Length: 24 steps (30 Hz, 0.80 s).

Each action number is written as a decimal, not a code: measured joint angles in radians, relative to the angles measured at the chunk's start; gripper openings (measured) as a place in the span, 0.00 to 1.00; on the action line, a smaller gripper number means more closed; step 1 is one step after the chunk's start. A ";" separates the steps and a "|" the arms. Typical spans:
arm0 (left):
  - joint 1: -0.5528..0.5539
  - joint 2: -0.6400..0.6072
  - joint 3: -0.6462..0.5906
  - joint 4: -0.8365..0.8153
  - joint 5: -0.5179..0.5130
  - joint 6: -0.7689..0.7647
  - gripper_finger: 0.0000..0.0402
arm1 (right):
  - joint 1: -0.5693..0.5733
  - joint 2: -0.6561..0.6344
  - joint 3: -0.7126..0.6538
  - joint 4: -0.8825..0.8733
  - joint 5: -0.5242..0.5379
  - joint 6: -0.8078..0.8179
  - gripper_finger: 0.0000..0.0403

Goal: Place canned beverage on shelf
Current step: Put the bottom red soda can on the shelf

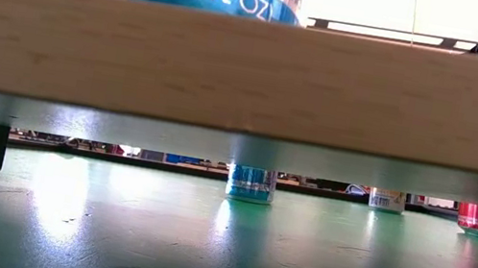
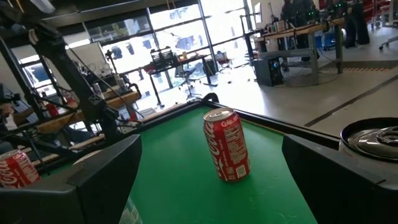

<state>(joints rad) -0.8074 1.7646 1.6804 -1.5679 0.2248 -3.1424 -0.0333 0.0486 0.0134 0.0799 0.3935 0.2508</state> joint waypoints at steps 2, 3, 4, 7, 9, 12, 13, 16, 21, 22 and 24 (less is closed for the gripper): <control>-0.010 0.022 0.012 -0.004 0.009 0.000 0.81 | 0.000 0.000 0.000 0.000 0.000 0.000 0.95; -0.017 0.032 0.016 -0.001 0.010 0.000 0.81 | 0.000 0.000 0.000 0.000 0.000 0.000 0.95; -0.022 0.042 0.018 -0.001 0.010 0.000 0.81 | 0.000 0.000 0.000 0.000 0.000 0.000 0.95; -0.032 0.064 0.029 0.003 -0.004 0.000 0.81 | 0.000 0.000 0.000 0.000 0.000 0.000 0.95; -0.042 0.075 0.028 0.005 -0.037 -0.001 0.81 | 0.000 0.000 0.000 0.000 0.000 0.000 0.95; -0.065 0.086 0.026 0.006 -0.089 -0.001 0.81 | 0.000 0.000 0.000 0.000 0.000 0.000 0.95; -0.072 0.087 0.026 0.006 -0.104 -0.001 0.81 | 0.000 0.000 0.000 0.000 0.000 0.000 0.95; -0.084 0.087 0.026 0.007 -0.115 -0.001 0.81 | 0.000 0.000 0.000 0.000 0.000 0.000 0.95; -0.087 0.086 0.002 0.009 -0.122 -0.001 0.81 | 0.000 0.000 0.000 0.000 0.000 0.000 0.95; -0.087 0.085 -0.008 0.008 -0.122 -0.001 0.81 | 0.000 0.000 0.000 0.000 0.000 0.000 0.95; -0.087 0.085 -0.024 0.010 -0.122 -0.001 0.81 | 0.000 0.000 0.000 0.000 0.000 0.000 0.95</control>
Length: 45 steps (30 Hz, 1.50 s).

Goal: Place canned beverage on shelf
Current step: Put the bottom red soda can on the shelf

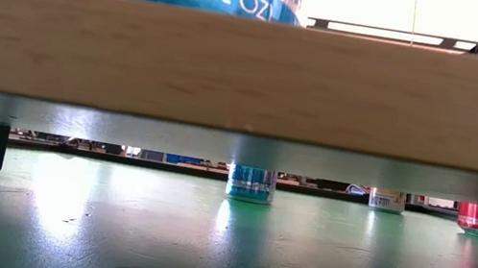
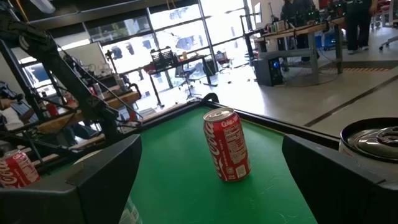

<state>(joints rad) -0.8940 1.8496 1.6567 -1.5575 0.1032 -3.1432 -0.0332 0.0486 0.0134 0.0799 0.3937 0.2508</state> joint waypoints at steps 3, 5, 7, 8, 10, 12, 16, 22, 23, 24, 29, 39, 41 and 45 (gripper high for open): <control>0.000 -0.007 -0.023 0.003 -0.001 0.000 0.80 | 0.000 0.000 0.000 0.000 0.000 0.000 0.95; 0.000 -0.028 -0.046 0.015 -0.009 0.000 0.80 | 0.000 0.000 0.000 0.000 0.000 0.000 0.95; 0.001 -0.059 -0.076 0.020 -0.020 0.001 0.80 | 0.000 0.000 0.000 0.000 0.000 0.000 0.95; 0.002 -0.078 -0.092 0.027 -0.029 0.005 0.80 | 0.000 0.000 0.000 0.000 0.000 0.000 0.95; 0.007 -0.128 -0.136 0.056 -0.040 0.018 0.80 | 0.000 0.000 0.000 0.000 0.000 0.000 0.95; 0.011 -0.186 -0.194 0.094 -0.058 0.022 0.80 | 0.000 0.000 0.000 0.000 0.000 0.000 0.95; 0.015 -0.321 -0.364 0.262 -0.068 0.027 0.80 | 0.000 0.000 0.000 0.000 0.000 0.000 0.95; 0.018 -0.526 -0.671 0.624 -0.065 0.029 0.80 | 0.000 0.000 0.000 0.000 0.000 0.000 0.95; 0.018 -0.557 -0.708 0.675 -0.066 0.023 0.80 | 0.000 0.000 0.000 0.000 0.000 0.000 0.95; 0.018 -0.583 -0.739 0.716 -0.069 0.015 0.80 | 0.000 0.000 0.000 0.000 0.000 0.000 0.95; 0.018 -0.629 -0.829 0.867 -0.068 0.003 0.80 | 0.000 0.000 0.000 0.000 0.000 0.000 0.95; 0.018 -0.480 -0.688 0.773 -0.062 0.002 0.80 | 0.000 0.000 0.000 0.000 0.000 0.000 0.95; 0.018 -0.435 -0.617 0.699 -0.056 0.001 0.80 | 0.000 0.000 0.000 0.000 0.000 0.000 0.95; 0.019 -0.340 -0.481 0.559 -0.041 0.000 0.80 | 0.000 0.000 0.000 0.000 0.000 0.000 0.95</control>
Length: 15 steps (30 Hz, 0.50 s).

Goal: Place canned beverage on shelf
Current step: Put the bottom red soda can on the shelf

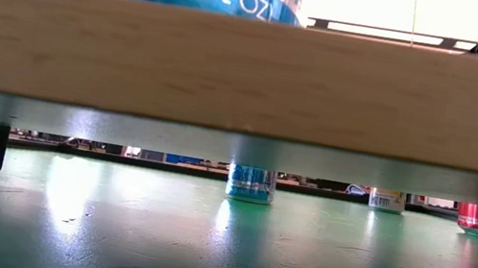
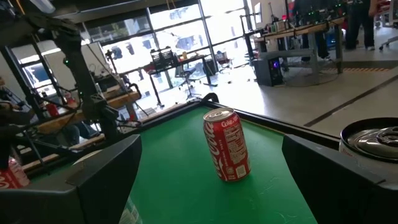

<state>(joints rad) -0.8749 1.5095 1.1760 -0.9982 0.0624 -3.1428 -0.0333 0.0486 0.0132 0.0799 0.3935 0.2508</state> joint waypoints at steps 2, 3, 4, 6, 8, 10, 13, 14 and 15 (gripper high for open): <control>0.000 0.045 0.068 -0.073 0.005 0.000 0.79 | 0.000 0.000 0.000 0.000 0.000 0.000 0.95; 0.000 0.064 0.101 -0.110 0.006 0.000 0.79 | 0.000 0.000 0.000 0.000 0.000 0.000 0.95; 0.000 0.084 0.130 -0.142 0.007 0.000 0.79 | 0.000 0.000 0.000 0.000 0.000 0.000 0.95; 0.000 0.117 0.177 -0.188 0.008 0.000 0.78 | 0.000 0.000 0.000 0.000 0.000 0.000 0.95; 0.000 0.139 0.205 -0.206 0.010 0.000 0.77 | 0.000 0.000 0.000 0.000 0.000 0.000 0.95; 0.000 0.150 0.215 -0.206 0.012 0.000 0.77 | 0.000 0.000 0.000 0.000 0.000 0.000 0.95; 0.000 0.153 0.211 -0.197 0.018 0.000 0.77 | 0.000 0.000 0.000 0.000 0.000 0.000 0.95; 0.001 0.150 0.205 -0.190 0.018 0.000 0.77 | 0.000 0.000 0.000 0.000 0.000 0.000 0.95; 0.002 0.148 0.201 -0.185 0.018 0.000 0.77 | 0.000 0.000 0.000 0.000 0.000 0.000 0.95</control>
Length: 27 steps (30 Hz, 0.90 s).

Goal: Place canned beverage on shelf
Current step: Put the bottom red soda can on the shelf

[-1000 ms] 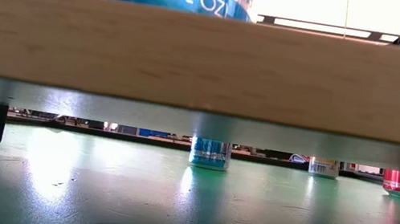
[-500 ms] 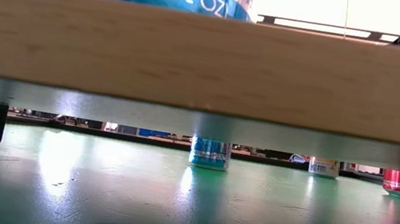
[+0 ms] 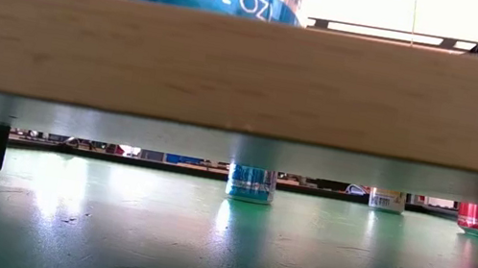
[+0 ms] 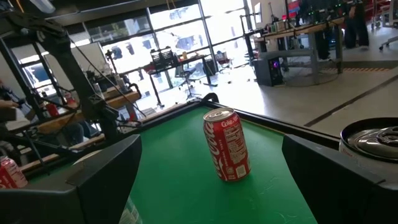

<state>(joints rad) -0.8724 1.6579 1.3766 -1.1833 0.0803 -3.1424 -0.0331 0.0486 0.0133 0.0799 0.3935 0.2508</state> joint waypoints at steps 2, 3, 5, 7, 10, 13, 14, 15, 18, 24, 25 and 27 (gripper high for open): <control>0.002 -0.001 -0.008 0.010 0.000 0.000 0.77 | 0.000 0.000 0.000 0.000 0.000 0.000 0.95; 0.003 -0.001 -0.014 0.019 0.002 0.000 0.77 | 0.000 0.000 0.000 0.000 0.000 0.000 0.95; 0.005 -0.001 -0.024 0.041 0.000 0.000 0.77 | 0.000 0.000 0.000 0.000 0.000 0.000 0.95; 0.005 0.000 -0.032 0.057 -0.004 0.000 0.77 | 0.000 0.000 0.000 0.000 0.000 0.000 0.95; 0.004 0.000 -0.049 0.089 -0.013 0.000 0.77 | 0.000 0.000 0.000 0.000 0.000 0.000 0.95; 0.004 -0.001 -0.062 0.100 -0.019 0.002 0.77 | 0.000 0.000 0.000 0.000 0.000 0.000 0.95; 0.004 -0.001 -0.066 0.100 -0.019 0.002 0.77 | 0.000 0.000 0.000 0.000 0.000 0.000 0.95; 0.004 -0.001 -0.068 0.100 -0.019 0.002 0.77 | 0.000 0.000 0.000 0.000 0.000 0.000 0.95; 0.004 0.000 -0.072 0.100 -0.021 0.002 0.75 | 0.000 0.000 0.000 0.000 0.000 0.000 0.95; 0.005 0.003 -0.075 0.102 -0.013 0.001 0.58 | 0.000 0.000 0.000 0.000 0.000 0.000 0.95; 0.005 0.004 -0.075 0.102 -0.013 0.001 0.57 | 0.000 0.000 0.000 0.000 0.000 0.000 0.95; 0.005 0.004 -0.075 0.101 -0.013 0.001 0.57 | 0.000 0.000 0.000 0.000 0.000 0.000 0.95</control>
<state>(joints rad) -0.8673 1.6619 1.3014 -1.0819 0.0677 -3.1418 -0.0334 0.0485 0.0132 0.0799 0.3935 0.2508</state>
